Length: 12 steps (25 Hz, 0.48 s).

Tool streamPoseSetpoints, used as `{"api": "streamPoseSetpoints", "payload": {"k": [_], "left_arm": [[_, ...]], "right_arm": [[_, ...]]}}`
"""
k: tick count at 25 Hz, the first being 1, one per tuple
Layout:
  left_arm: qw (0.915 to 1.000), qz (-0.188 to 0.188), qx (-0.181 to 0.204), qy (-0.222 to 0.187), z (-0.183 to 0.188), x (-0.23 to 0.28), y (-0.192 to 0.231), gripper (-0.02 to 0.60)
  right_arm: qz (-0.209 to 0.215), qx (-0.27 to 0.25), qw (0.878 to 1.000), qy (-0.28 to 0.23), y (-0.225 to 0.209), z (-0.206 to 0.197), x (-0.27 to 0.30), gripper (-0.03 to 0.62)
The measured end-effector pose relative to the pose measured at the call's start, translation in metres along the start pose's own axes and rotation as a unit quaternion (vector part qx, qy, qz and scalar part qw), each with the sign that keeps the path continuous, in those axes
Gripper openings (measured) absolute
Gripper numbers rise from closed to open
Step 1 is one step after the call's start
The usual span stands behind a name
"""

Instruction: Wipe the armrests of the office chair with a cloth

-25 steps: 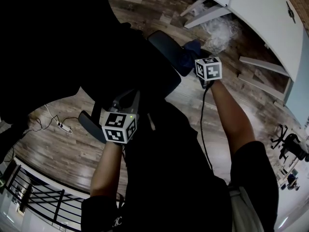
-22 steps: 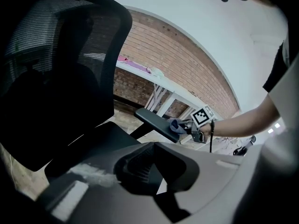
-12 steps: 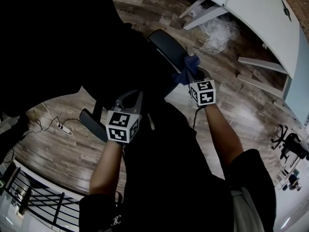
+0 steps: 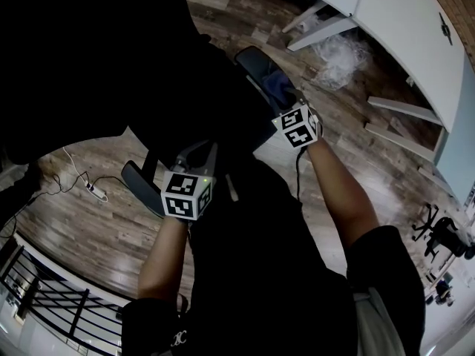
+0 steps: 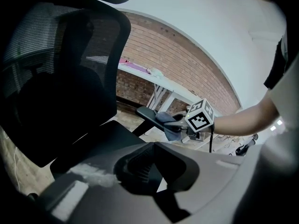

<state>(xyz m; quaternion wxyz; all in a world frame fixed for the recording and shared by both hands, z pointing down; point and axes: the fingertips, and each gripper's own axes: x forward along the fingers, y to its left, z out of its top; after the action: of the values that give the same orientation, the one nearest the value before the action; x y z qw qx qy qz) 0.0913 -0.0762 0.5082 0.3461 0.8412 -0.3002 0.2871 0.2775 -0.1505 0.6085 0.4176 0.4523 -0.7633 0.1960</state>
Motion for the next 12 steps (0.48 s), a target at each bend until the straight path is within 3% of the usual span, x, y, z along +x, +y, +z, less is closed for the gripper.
{"api": "streamPoseSetpoints", "payload": {"k": [12], "left_arm": [[0.9970, 0.047, -0.050, -0.035, 0.005, -0.008, 0.000, 0.005]], "right_arm": [[0.041, -0.066, 0.997, 0.029, -0.013, 0.075, 0.060, 0.074]]}}
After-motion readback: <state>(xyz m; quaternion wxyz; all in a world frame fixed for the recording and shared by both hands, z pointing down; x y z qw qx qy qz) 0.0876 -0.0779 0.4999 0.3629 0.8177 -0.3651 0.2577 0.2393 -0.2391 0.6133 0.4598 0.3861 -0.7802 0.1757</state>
